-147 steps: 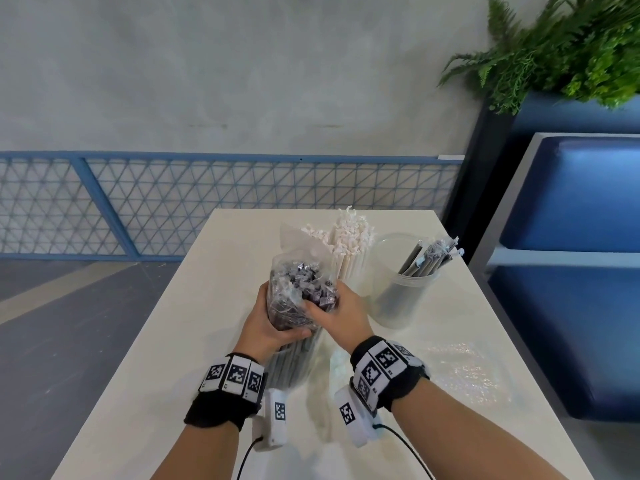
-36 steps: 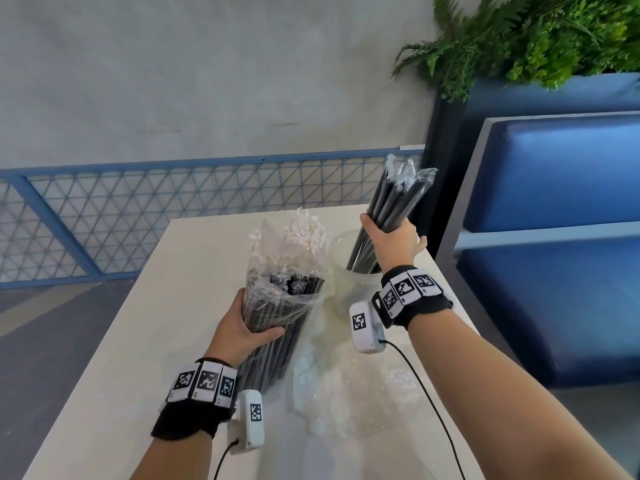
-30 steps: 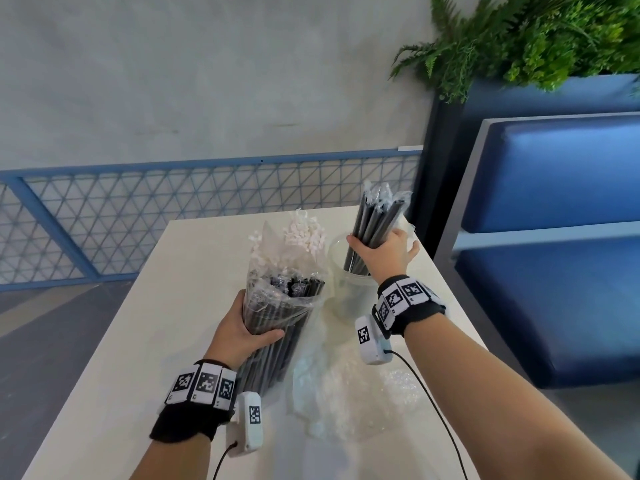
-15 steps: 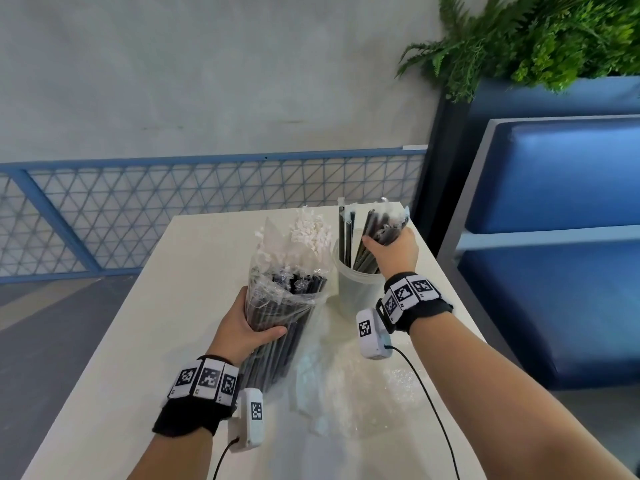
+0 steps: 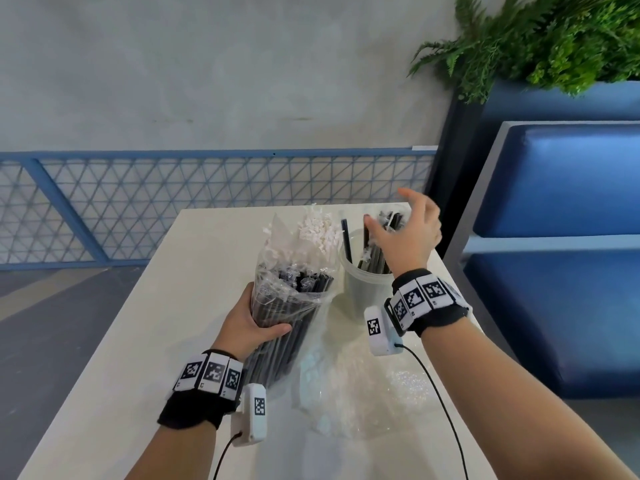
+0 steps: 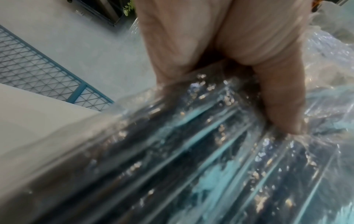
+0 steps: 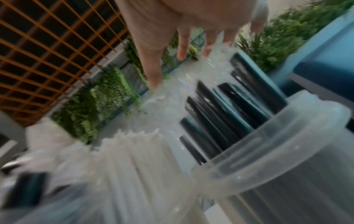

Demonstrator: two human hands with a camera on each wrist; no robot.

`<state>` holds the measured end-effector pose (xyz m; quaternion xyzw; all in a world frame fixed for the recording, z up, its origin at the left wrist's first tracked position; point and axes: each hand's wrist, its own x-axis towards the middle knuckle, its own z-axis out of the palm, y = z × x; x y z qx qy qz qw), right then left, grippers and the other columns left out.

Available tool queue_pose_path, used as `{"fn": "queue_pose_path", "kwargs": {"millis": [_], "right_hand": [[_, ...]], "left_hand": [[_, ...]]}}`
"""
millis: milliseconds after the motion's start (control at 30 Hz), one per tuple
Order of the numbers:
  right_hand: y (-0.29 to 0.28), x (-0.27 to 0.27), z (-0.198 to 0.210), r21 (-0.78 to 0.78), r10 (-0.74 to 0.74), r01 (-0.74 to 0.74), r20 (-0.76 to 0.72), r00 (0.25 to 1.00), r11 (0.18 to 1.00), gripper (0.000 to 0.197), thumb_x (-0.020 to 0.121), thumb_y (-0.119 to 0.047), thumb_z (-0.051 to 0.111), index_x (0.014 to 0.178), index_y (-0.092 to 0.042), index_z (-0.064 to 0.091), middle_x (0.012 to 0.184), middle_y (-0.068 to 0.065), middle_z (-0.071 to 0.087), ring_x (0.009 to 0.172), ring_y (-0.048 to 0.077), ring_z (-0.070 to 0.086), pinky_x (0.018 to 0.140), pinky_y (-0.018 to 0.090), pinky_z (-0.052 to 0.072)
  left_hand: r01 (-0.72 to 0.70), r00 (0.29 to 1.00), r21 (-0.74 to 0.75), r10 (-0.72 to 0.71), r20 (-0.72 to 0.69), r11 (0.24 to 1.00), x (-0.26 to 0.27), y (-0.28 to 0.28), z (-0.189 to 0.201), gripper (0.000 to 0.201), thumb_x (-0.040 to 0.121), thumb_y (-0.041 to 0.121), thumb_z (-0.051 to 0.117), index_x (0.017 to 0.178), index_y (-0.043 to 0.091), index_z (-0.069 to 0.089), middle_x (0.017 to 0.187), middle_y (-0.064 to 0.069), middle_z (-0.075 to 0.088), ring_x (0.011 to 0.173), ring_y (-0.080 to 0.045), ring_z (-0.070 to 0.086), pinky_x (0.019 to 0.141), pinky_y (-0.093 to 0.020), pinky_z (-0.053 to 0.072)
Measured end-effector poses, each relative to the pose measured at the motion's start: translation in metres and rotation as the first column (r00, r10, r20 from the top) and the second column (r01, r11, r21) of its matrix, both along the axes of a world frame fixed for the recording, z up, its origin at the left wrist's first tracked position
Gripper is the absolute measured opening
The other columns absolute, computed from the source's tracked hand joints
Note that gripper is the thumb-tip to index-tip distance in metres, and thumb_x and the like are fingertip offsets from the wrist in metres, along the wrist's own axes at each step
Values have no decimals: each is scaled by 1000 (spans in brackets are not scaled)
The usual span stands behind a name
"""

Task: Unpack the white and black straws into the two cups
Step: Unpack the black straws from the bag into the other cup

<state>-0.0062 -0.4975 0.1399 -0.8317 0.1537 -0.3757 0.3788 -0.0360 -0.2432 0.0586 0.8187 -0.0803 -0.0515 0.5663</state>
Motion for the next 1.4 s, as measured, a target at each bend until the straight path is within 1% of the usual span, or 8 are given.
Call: {"fn": "queue_pose_path", "kwargs": {"millis": [133, 233, 433, 600, 700, 900, 1267, 1400], "right_hand": [[26, -25, 2, -68, 295, -292, 387, 874, 954, 14, 83, -17, 63, 95, -9, 60, 94, -4, 54, 87, 7, 51, 82, 22, 46], [53, -39, -9, -141, 604, -587, 175, 777, 797, 7, 85, -11, 63, 91, -9, 64, 87, -1, 62, 80, 6, 56, 77, 14, 47], [71, -42, -36, -89, 662, -698, -255, 705, 710, 48, 78, -25, 72, 122, -16, 55, 121, 1, 60, 110, 15, 54, 95, 19, 38], [74, -42, -39, 148, 755, -752, -290, 588, 643, 57, 73, -20, 77, 124, -22, 52, 118, -7, 62, 105, 2, 55, 86, 1, 38], [79, -41, -47, 313, 796, -732, -232, 559, 605, 55, 70, -16, 78, 119, -24, 53, 113, -9, 61, 106, 8, 59, 93, 21, 48], [91, -45, -64, 684, 830, -615, 27, 557, 391, 49, 71, 6, 73, 108, -22, 56, 105, 3, 66, 100, 14, 64, 86, 23, 53], [102, -46, -57, 714, 692, -553, 133, 709, 429, 24, 77, -6, 72, 99, -14, 64, 88, -2, 72, 84, 9, 70, 73, 22, 55], [96, -44, -41, 680, 648, -573, 187, 738, 457, 23, 77, -6, 71, 94, -20, 64, 91, 0, 71, 88, 13, 69, 83, 29, 55]], "left_hand": [[-12, 1000, -2, 12, -3, 1000, 0, 2, -2, 75, 64, 10, 83, 118, 35, 38, 104, 22, 56, 95, 10, 52, 87, -17, 40], [-13, 1000, -2, 13, 17, 1000, 0, 3, -3, 72, 63, 12, 84, 112, 41, 40, 104, 23, 57, 91, 16, 55, 82, -10, 41], [3, 1000, -34, -2, 19, 999, -3, 6, -10, 76, 59, 12, 86, 119, 34, 44, 108, 16, 61, 92, 17, 58, 81, -10, 46], [15, 1000, -98, -16, -1, 995, -6, 11, -12, 82, 53, 9, 88, 120, 27, 44, 105, 14, 62, 89, 15, 61, 77, -7, 48], [19, 1000, -100, -20, -16, 995, -6, 14, -12, 82, 40, 32, 86, 112, 37, 47, 103, 14, 64, 92, 11, 62, 82, -14, 48], [33, 999, -105, -34, -15, 994, -8, 17, -14, 71, 40, 39, 84, 103, 42, 51, 99, 12, 69, 96, -2, 65, 88, -29, 50], [24, 1000, -96, -25, -13, 995, -4, 18, -12, 74, 41, 44, 83, 106, 46, 47, 106, 18, 64, 95, 10, 61, 86, -18, 48], [27, 1000, -86, -28, -8, 996, -1, 17, -12, 69, 55, 18, 88, 105, 44, 48, 103, 18, 64, 90, 14, 61, 79, -10, 46]]}}
